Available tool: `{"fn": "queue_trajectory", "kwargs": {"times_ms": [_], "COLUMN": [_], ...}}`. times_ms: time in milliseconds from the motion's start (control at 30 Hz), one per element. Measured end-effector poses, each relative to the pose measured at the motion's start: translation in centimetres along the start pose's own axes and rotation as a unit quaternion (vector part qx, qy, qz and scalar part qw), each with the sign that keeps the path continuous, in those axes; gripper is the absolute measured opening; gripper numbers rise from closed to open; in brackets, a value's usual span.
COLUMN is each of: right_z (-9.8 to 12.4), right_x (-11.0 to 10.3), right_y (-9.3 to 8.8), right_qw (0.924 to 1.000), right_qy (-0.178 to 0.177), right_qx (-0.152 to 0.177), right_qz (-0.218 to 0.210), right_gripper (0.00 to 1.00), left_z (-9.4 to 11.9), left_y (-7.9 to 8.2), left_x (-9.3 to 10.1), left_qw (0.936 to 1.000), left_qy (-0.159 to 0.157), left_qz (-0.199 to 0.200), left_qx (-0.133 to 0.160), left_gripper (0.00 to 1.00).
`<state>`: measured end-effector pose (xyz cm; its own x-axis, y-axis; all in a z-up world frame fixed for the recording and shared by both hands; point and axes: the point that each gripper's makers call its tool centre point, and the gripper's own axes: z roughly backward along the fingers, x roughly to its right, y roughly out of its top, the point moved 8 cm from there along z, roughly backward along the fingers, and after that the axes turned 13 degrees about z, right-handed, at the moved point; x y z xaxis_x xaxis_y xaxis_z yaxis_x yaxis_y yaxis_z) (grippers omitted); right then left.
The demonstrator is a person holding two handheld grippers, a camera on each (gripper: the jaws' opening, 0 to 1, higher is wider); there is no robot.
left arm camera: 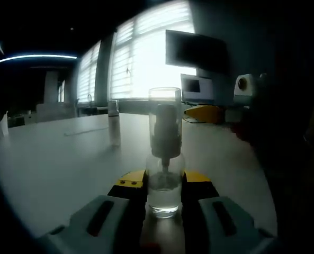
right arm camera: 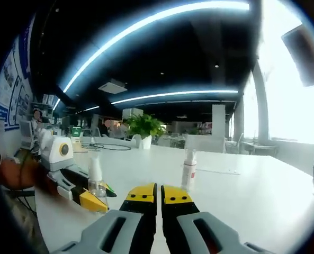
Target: Clamp pump bottle remove cover press pump head put on cover
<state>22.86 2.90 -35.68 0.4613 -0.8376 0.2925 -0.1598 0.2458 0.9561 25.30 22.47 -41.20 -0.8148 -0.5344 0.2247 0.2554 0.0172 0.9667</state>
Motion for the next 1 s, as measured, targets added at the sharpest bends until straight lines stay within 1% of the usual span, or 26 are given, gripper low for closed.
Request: {"fn": "queue_trajectory", "kwargs": {"times_ms": [167, 300, 367, 567, 933, 1000], "right_z": [0.1, 0.0, -0.3, -0.7, -2.1, -2.3], "right_x": [-0.5, -1.0, -1.2, -2.0, -4.0, -4.5], "right_y": [1.1, 1.9, 2.1, 3.1, 4.5, 4.8], "right_qw": [0.9999, 0.9997, 0.9994, 0.9986, 0.9960, 0.9948], "right_qy": [0.008, 0.019, 0.028, 0.044, 0.082, 0.094], "right_qx": [0.011, 0.015, 0.015, 0.025, 0.030, 0.034], "right_qz": [0.003, 0.008, 0.010, 0.015, 0.021, 0.022], "right_gripper": [0.00, 0.02, 0.04, 0.05, 0.08, 0.09], "left_z": [0.0, 0.0, 0.0, 0.0, 0.1, 0.1], "left_y": [0.0, 0.0, 0.0, 0.0, 0.0, 0.0], "left_x": [-0.3, -0.5, -0.5, -0.5, -0.7, -0.7], "left_qw": [1.0000, 1.0000, 1.0000, 1.0000, 1.0000, 1.0000], "left_qy": [0.000, 0.001, 0.001, 0.001, 0.001, 0.001], "left_qz": [0.001, 0.001, 0.000, 0.001, 0.002, 0.002], "left_qx": [0.000, 0.000, 0.000, 0.000, 0.000, 0.000], "left_gripper": [0.16, 0.16, 0.16, 0.16, 0.16, 0.16]}}
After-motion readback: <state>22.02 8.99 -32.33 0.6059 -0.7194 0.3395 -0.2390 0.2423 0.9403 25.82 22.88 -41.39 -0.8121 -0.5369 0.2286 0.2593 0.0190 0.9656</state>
